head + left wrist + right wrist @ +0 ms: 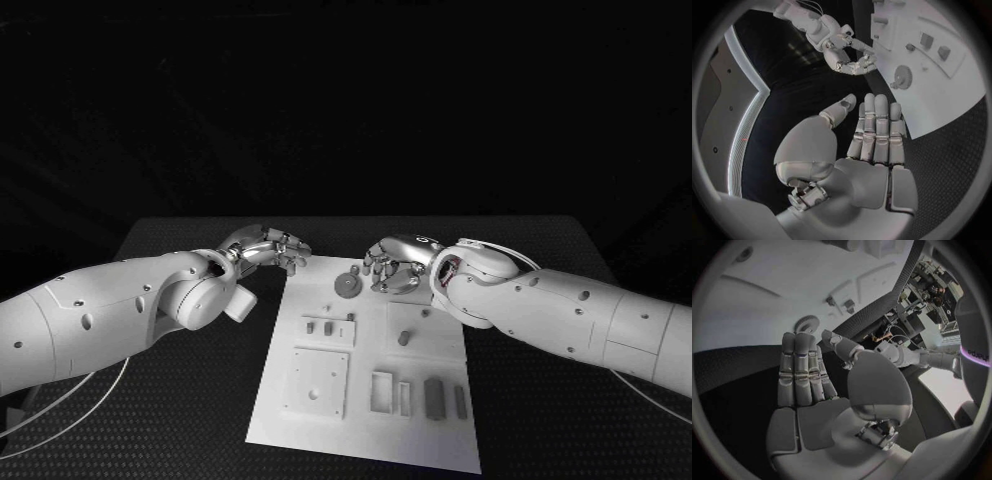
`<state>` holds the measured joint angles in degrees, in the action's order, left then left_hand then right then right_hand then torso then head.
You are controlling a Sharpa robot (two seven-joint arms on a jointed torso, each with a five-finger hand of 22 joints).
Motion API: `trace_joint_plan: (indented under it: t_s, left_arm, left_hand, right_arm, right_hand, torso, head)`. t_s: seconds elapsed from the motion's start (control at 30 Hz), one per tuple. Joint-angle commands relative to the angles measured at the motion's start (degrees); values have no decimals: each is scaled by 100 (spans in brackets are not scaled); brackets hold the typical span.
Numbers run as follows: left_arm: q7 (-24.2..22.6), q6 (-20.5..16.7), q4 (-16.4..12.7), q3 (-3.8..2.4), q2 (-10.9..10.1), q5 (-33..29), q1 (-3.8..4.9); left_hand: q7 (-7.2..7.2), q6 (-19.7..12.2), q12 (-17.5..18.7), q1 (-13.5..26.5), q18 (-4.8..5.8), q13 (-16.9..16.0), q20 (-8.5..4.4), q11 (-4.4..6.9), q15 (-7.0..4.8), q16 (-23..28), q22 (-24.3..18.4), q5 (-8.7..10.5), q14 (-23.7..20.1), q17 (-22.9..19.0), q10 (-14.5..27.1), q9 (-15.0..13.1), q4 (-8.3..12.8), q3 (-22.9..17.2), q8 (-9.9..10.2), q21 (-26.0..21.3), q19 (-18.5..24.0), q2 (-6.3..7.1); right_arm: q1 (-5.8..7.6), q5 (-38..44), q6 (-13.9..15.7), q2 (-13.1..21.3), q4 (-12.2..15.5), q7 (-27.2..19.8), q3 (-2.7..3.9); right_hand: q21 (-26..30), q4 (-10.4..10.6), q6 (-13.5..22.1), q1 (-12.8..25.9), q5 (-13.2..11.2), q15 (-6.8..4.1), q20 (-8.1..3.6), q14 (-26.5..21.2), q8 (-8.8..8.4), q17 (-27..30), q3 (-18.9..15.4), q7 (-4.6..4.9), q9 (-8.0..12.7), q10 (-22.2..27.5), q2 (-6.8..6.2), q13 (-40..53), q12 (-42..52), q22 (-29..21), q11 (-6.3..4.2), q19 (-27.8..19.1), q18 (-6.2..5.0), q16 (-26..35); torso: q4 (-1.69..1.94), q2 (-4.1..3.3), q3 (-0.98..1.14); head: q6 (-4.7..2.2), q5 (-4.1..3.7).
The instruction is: Assemble the parts on the task board
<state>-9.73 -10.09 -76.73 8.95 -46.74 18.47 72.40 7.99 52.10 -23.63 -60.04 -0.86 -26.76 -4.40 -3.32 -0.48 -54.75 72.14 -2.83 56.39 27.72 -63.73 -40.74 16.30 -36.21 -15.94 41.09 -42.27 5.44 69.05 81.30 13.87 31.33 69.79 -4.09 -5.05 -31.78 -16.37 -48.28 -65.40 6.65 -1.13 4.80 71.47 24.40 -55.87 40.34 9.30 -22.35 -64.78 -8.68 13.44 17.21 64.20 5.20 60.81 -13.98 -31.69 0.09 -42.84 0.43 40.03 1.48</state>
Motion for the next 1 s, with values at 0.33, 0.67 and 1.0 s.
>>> trace_joint_plan:
  t_s: [0.33,0.67,1.0]
  left_arm:
    - [-191,-693,118,-12,466,4676,21]
    - [204,-435,274,12,997,6267,16]
    - [630,119,342,129,1292,7153,14]
  left_hand:
    - [-65,-13,954,-340,-11,573,40,-235,222,568,-6,-10,-111,-267,66,209,-1,132,168,-271,123,310]
    - [-51,229,1081,-463,-69,693,-89,-176,39,377,66,-17,281,-153,-291,292,-13,112,146,-156,-174,310]
    - [-14,138,1369,-401,-82,865,-212,-180,-54,-7,183,-9,526,77,-349,453,-60,231,297,-22,-436,448]
  right_arm:
    - [-1,-342,833,78,-43,35,2]
    - [-1,-446,964,54,-242,59,10]
    - [1,-683,1132,54,-349,42,37]
  right_hand:
    - [-36,52,31,121,14,20,-19,90,-7,-162,75,11,28,8,-85,33,-184,48,10,65,-102,104]
    - [-47,46,39,101,66,20,-33,117,-11,-218,130,23,35,0,-57,44,-235,62,12,90,-102,130]
    - [-42,49,54,84,60,26,-33,140,-19,-300,239,53,48,-10,-98,63,-318,76,20,96,-102,190]
  torso:
    - [-25,0,31]
    - [-43,-13,26]
    - [-27,-3,22]
  head:
    - [-3,43]
    - [-7,44]
    - [6,11]
